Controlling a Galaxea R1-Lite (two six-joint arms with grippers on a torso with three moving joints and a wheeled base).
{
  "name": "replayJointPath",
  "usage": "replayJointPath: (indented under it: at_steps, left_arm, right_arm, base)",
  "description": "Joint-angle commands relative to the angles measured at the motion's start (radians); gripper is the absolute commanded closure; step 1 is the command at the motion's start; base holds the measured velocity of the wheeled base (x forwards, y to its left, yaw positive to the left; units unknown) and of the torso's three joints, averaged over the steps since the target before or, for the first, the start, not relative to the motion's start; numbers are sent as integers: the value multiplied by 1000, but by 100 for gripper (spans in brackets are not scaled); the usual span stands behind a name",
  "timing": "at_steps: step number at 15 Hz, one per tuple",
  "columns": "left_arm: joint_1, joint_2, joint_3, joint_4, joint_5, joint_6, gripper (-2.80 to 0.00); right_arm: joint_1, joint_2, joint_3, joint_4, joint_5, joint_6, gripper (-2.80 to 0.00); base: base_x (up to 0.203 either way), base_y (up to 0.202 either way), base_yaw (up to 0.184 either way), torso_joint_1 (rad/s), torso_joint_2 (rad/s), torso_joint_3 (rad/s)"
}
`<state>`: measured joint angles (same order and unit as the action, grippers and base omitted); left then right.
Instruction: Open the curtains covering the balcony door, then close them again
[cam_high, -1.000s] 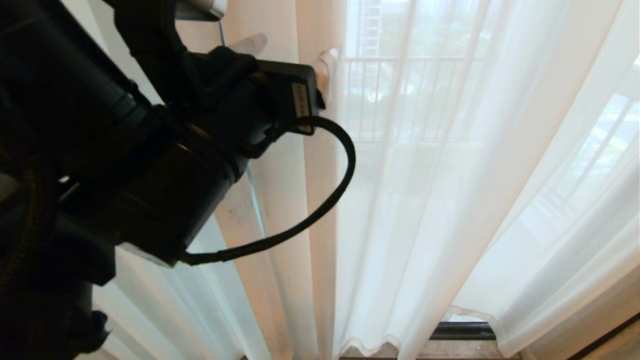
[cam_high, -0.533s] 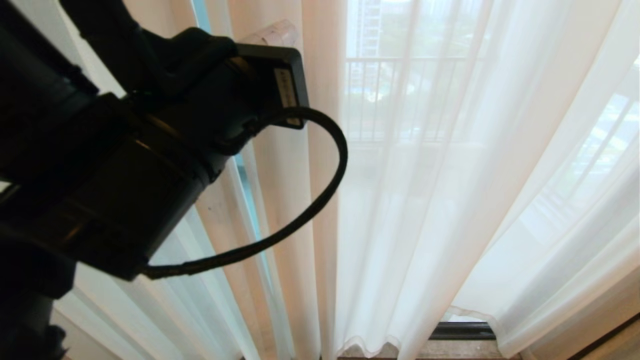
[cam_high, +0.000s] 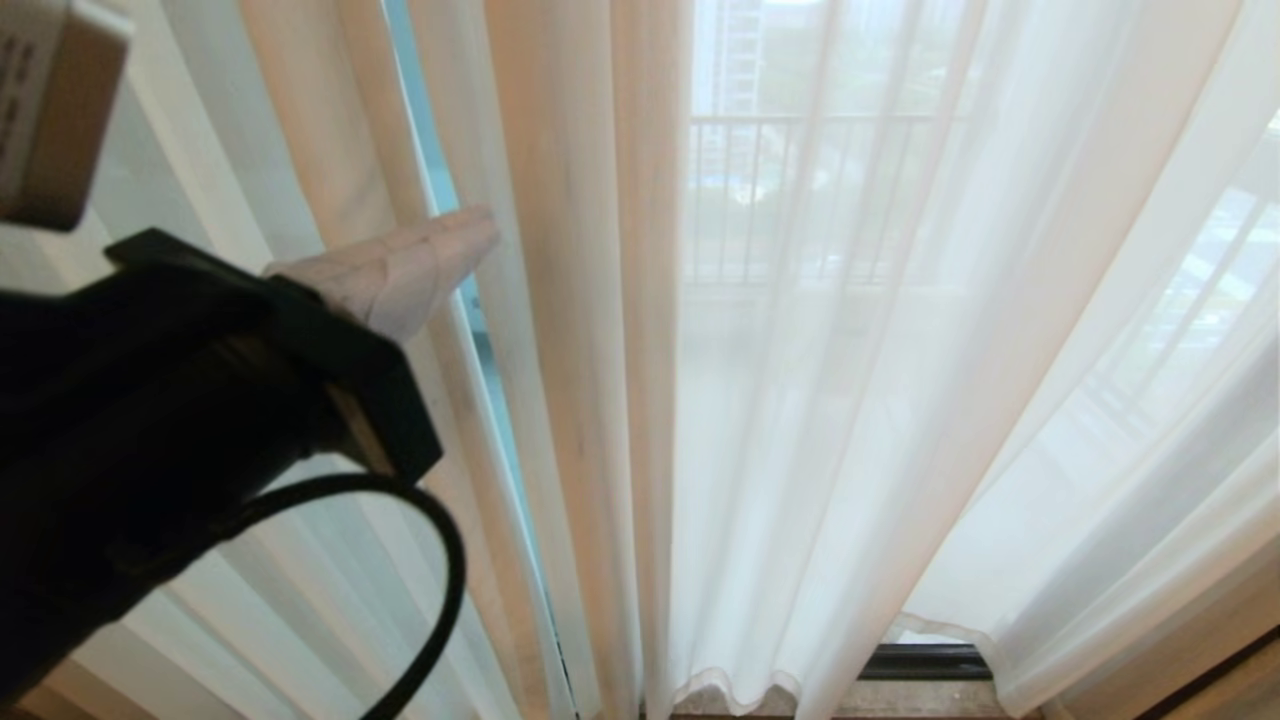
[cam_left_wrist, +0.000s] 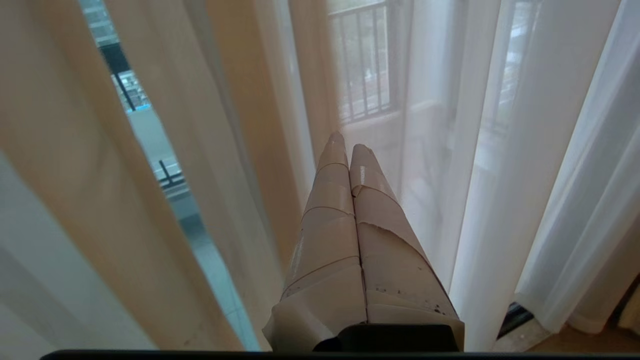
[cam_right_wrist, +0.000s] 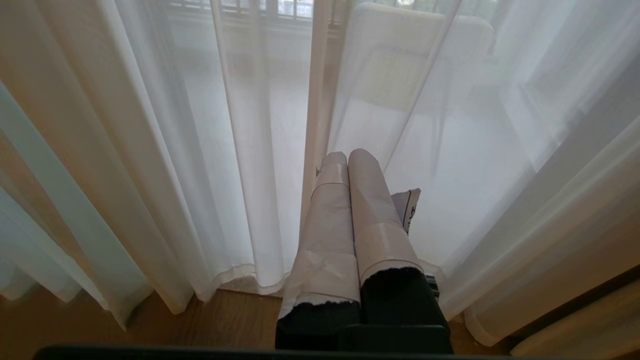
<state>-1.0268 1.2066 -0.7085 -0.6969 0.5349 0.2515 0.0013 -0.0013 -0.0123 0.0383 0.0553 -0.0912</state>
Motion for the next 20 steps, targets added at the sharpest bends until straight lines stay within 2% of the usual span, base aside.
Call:
replayJointPath:
  at_steps: [1, 5, 8, 10, 12, 14, 16, 17, 20]
  left_arm:
    - [55, -125, 86, 15, -11, 0, 0]
    - [328, -282, 310, 26, -168, -14, 0]
    - [594, -409, 500, 26, -275, -43, 0]
    - [799, -522, 631, 32, -363, -52, 0]
    - [953, -656, 682, 128, -448, -66, 0]
    - [1036, -802, 697, 287, -553, -86, 0]
    - [1061, -935, 704, 462, -630, -116, 0]
    - [1057, -983, 706, 528, -645, -133, 0]
    - [1040, -1140, 705, 658, -575, -154, 0]
  right_arm:
    - [1, 1, 0, 0, 0, -1, 0]
    - [0, 1, 0, 0, 0, -1, 0]
    - [0, 1, 0, 0, 0, -1, 0]
    - [0, 1, 0, 0, 1, 0, 0]
    - [0, 1, 0, 0, 1, 1, 0]
    - [2, 1, 0, 0, 1, -1, 0]
    - [0, 1, 0, 0, 1, -1, 0]
    - [0, 1, 0, 0, 1, -1, 0]
    - [0, 1, 0, 0, 1, -1, 0]
  base:
    - [0, 0, 0, 0, 0, 0]
    - [0, 0, 0, 0, 0, 0]
    - [0, 0, 0, 0, 0, 0]
    - [0, 0, 0, 0, 0, 0]
    - [0, 0, 0, 0, 0, 0]
    - [0, 0, 0, 0, 0, 0]
    - [0, 0, 0, 0, 0, 0]
    - [0, 0, 0, 0, 0, 0]
    - [0, 0, 0, 0, 0, 0]
